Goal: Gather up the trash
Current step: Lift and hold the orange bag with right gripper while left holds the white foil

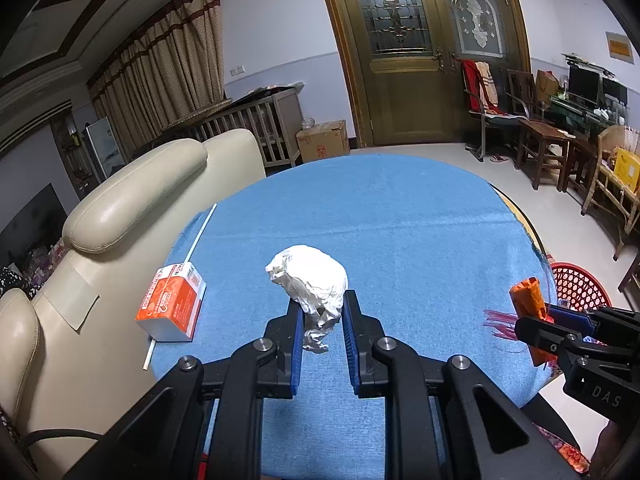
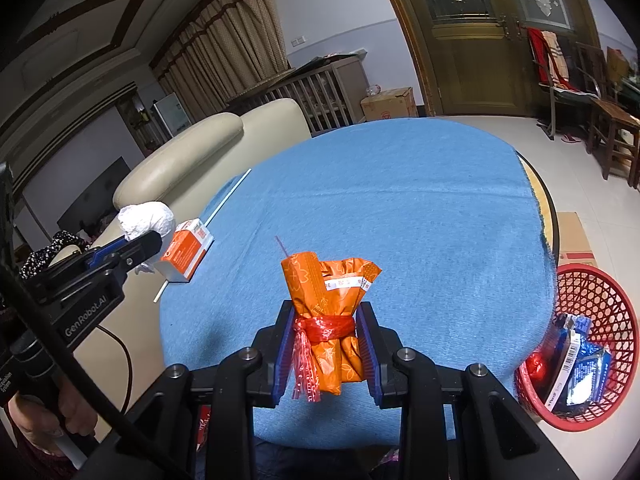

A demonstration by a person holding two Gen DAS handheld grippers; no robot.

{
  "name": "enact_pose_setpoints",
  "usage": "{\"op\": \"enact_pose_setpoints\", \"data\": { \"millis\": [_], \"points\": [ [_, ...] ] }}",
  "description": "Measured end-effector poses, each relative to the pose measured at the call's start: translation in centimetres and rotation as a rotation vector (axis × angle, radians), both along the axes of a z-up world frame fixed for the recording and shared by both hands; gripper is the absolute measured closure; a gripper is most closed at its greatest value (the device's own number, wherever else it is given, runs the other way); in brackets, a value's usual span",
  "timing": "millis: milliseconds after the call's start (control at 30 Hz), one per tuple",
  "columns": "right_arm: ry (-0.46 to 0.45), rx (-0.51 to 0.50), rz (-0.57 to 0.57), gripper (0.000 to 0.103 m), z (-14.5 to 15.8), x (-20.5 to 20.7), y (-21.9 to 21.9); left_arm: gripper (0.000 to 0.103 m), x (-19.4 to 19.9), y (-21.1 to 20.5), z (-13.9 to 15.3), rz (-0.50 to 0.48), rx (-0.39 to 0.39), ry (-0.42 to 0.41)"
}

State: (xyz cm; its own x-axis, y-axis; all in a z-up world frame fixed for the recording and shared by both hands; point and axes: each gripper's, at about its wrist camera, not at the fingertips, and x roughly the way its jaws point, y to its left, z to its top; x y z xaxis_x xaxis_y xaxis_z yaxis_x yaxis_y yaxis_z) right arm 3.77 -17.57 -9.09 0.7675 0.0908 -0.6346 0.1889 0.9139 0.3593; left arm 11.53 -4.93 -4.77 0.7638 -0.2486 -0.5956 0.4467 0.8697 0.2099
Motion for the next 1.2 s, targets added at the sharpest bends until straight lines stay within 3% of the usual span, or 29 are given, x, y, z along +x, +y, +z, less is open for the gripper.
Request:
{"op": "enact_pose_setpoints", "data": {
  "millis": [633,1200],
  "points": [
    [0.022,0.026,-0.03,0.07,-0.3,1.1,-0.6,0.083,2.1,-0.8,-0.2,-0.012,0.004,0.019],
    [0.039,0.067,-0.036,0.069,0.6,5.6,-3.8,0.083,6.0,-3.2,1.1,-0.001,0.015,0.04]
  ]
}}
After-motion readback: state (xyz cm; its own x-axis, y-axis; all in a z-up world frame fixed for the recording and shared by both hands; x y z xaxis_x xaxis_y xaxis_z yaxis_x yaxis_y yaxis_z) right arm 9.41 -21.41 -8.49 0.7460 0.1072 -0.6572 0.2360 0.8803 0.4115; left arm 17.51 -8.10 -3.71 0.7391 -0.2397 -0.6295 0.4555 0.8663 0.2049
